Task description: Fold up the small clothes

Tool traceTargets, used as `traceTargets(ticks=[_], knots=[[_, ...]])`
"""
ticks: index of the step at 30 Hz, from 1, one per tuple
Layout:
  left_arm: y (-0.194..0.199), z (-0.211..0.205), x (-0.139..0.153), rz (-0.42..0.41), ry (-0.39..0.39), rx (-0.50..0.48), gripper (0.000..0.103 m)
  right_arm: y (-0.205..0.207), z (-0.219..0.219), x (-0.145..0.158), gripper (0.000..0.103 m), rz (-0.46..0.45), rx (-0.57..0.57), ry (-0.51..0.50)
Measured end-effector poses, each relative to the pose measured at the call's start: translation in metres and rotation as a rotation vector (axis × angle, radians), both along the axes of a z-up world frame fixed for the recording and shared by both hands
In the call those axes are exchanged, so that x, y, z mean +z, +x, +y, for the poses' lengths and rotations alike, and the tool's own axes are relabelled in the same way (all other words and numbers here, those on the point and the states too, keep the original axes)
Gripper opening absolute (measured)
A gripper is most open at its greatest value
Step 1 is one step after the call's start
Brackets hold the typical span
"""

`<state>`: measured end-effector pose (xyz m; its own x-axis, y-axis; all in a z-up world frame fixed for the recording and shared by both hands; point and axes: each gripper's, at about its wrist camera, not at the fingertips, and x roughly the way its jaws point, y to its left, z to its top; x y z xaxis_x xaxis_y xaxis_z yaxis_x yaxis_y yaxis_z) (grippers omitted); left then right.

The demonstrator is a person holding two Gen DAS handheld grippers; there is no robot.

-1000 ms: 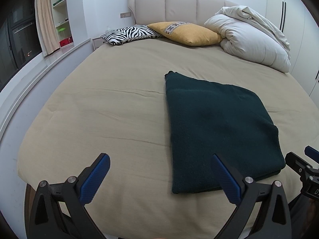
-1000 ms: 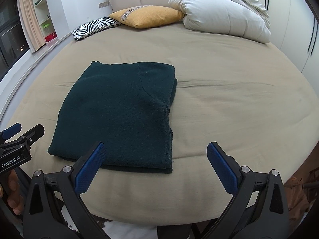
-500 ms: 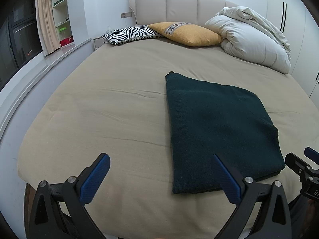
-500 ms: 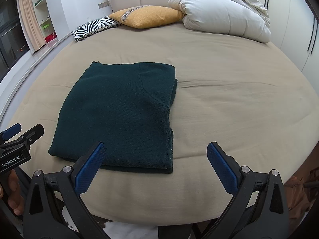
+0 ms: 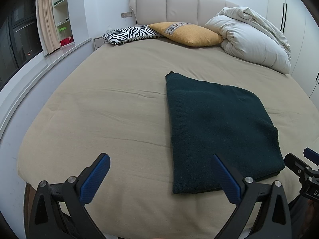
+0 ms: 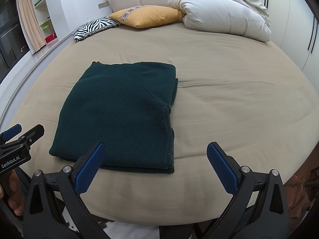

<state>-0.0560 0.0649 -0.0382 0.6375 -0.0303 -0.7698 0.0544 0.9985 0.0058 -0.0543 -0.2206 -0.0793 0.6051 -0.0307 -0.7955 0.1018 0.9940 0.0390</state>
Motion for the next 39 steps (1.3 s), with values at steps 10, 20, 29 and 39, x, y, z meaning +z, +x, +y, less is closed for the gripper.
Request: traceTargets(ticks=[10, 20, 29, 39], knots=[[-0.0008, -0.0006, 0.0007, 0.002, -0.001, 0.002, 0.103, -0.0006, 0.0017, -0.0008, 0.103, 0.002, -0.004, 0.003], [-0.0015, -0.0015, 0.0005, 0.002, -0.001, 0.003, 0.103, -0.0016, 0.0046, -0.0017, 0.103, 0.004, -0.006, 0.006], [-0.0022, -0.0028, -0.0006, 0.004, -0.001, 0.004, 0.103, -0.0024, 0.0059, -0.0027, 0.103, 0.006, -0.009, 0.009], [-0.0039, -0.0054, -0.0029, 0.007, -0.003, 0.002, 0.103, -0.0039, 0.0094, -0.0039, 0.103, 0.007, -0.012, 0.013]])
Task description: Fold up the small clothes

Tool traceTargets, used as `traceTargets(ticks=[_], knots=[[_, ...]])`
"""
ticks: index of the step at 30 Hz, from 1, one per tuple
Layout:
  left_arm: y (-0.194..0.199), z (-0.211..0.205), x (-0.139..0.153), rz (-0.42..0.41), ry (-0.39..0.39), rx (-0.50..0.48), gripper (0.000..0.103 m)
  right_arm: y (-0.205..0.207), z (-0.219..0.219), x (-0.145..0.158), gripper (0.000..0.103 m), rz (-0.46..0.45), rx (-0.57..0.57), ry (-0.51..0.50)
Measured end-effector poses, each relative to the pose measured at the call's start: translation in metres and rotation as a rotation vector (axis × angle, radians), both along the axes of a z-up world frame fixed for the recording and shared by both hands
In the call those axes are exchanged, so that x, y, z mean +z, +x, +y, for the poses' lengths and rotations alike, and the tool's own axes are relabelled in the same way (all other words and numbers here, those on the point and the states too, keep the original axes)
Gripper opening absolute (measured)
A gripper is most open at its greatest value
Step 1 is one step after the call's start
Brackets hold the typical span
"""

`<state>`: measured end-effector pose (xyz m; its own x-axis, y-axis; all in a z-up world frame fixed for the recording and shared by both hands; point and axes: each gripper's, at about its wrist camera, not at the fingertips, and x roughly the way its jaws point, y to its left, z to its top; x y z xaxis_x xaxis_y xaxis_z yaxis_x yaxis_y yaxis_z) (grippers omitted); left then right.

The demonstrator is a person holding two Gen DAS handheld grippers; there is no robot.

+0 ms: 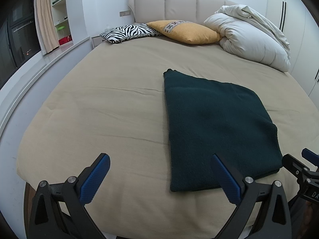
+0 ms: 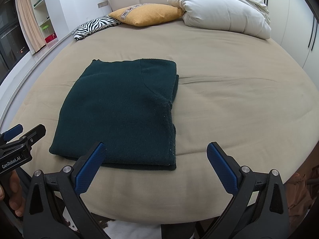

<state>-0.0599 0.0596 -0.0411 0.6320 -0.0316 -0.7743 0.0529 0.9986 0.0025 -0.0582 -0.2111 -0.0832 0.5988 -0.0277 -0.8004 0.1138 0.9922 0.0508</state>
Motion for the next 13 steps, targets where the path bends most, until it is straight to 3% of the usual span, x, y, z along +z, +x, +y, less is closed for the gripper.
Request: traceTargets(ticks=[13], knots=[[0.0004, -0.0030, -0.0044, 0.002, -0.005, -0.009, 0.103, -0.0011, 0.0003, -0.0008, 0.103, 0.003, 0.003, 0.002]])
